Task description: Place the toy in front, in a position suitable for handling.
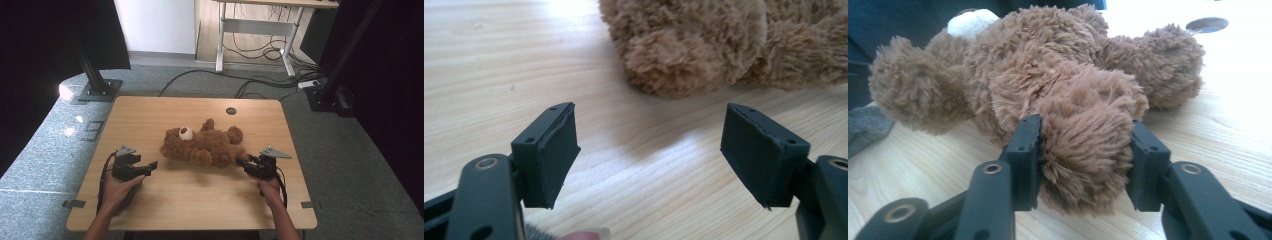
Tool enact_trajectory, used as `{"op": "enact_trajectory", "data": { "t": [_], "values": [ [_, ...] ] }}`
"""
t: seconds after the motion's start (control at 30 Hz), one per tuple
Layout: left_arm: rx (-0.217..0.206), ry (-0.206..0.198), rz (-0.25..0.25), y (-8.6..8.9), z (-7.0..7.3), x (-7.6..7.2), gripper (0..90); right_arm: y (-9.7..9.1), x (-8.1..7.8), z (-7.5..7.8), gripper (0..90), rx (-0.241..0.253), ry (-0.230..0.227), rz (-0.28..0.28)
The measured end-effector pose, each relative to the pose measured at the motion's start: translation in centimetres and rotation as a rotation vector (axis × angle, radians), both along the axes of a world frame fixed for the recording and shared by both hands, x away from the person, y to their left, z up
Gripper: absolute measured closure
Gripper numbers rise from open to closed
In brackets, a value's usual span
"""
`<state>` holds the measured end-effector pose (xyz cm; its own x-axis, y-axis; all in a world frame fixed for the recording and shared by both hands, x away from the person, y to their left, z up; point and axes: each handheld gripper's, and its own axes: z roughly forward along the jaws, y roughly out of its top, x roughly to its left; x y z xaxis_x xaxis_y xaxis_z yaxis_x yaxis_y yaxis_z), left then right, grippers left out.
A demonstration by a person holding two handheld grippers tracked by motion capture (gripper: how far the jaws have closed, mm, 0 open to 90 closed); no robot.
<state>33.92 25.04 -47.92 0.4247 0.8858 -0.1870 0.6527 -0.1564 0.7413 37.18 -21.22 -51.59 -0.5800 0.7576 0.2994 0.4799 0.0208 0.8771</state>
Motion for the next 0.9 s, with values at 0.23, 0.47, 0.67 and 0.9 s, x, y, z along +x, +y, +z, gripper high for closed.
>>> {"op": "enact_trajectory", "data": {
  "t": [0.23, 0.47, 0.67, 0.9],
  "values": [
    [0.041, 0.017, 0.031, 1.6, -0.8, -1.6, 23.2, 0.3, -0.5, -0.2, 56.4, -0.004, -0.003, -0.004],
    [0.031, 0.025, 0.020, 2.7, -0.8, -2.9, 22.7, 0.3, -0.6, -0.4, 53.5, -0.006, -0.007, -0.014],
    [0.035, 0.034, 0.035, 3.4, -1.4, -4.2, 22.1, 0.3, -0.5, -0.5, 52.3, -0.013, -0.003, -0.014],
    [0.083, 0.041, 0.095, 4.8, -2.1, -5.5, 19.7, 0.5, -0.6, -0.7, 52.1, -0.023, 0.000, -0.013]
  ]
}}
